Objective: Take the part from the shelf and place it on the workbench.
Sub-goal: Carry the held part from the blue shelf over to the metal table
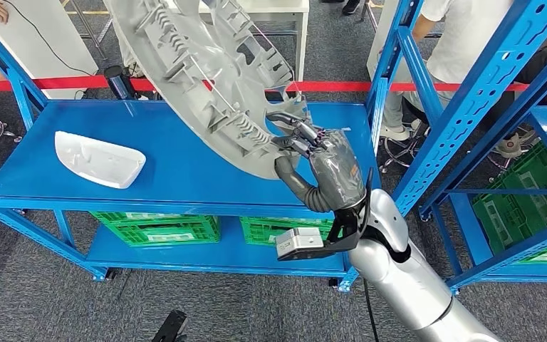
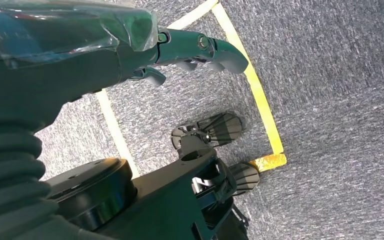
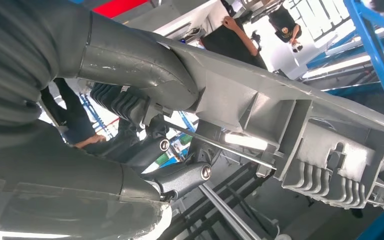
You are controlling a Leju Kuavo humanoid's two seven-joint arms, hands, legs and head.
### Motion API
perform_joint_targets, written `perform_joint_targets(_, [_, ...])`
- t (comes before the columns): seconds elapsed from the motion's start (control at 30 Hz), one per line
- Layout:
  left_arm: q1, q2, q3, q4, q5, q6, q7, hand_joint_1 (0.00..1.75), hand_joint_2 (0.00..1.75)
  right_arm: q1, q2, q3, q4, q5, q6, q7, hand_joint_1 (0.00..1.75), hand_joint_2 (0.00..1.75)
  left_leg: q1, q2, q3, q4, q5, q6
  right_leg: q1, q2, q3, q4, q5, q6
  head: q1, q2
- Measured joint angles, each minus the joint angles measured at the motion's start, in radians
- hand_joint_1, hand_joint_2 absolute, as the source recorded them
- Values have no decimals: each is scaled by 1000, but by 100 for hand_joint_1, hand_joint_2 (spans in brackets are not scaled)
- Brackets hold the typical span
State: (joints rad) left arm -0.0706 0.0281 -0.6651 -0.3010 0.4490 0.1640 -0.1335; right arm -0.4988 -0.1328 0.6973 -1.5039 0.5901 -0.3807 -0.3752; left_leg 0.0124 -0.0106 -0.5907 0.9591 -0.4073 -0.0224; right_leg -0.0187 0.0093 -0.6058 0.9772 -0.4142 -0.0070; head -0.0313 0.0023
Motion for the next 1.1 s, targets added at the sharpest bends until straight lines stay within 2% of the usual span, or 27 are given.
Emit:
perform_joint_targets(0.23, [0, 0, 0, 0, 8, 1, 0, 0, 0, 1, 1, 8, -4, -1, 14, -4, 175, 175, 0, 0, 0, 0, 0, 0, 0, 0, 0, 0, 0, 0, 0, 0])
perform_joint_targets(0.37, [2, 0, 0, 0, 12, 3, -9, 0, 175, -3, 5, 16, -3, -6, 20, -6, 175, 175, 0, 0, 0, 0, 0, 0, 0, 0, 0, 0, 0, 0, 0, 0])
perform_joint_targets(0.6, [6, 3, -12, 0, -22, -2, -49, 0, 175, -5, 9, 17, -3, -8, 23, -8, 175, 175, 0, 0, 0, 0, 0, 0, 0, 0, 0, 0, 0, 0, 0, 0])
perform_joint_targets(1.1, [5, 4, -22, 0, -15, 42, -52, 0, 175, -5, 7, 16, -3, -8, 23, -12, 175, 175, 0, 0, 0, 0, 0, 0, 0, 0, 0, 0, 0, 0, 0, 0])
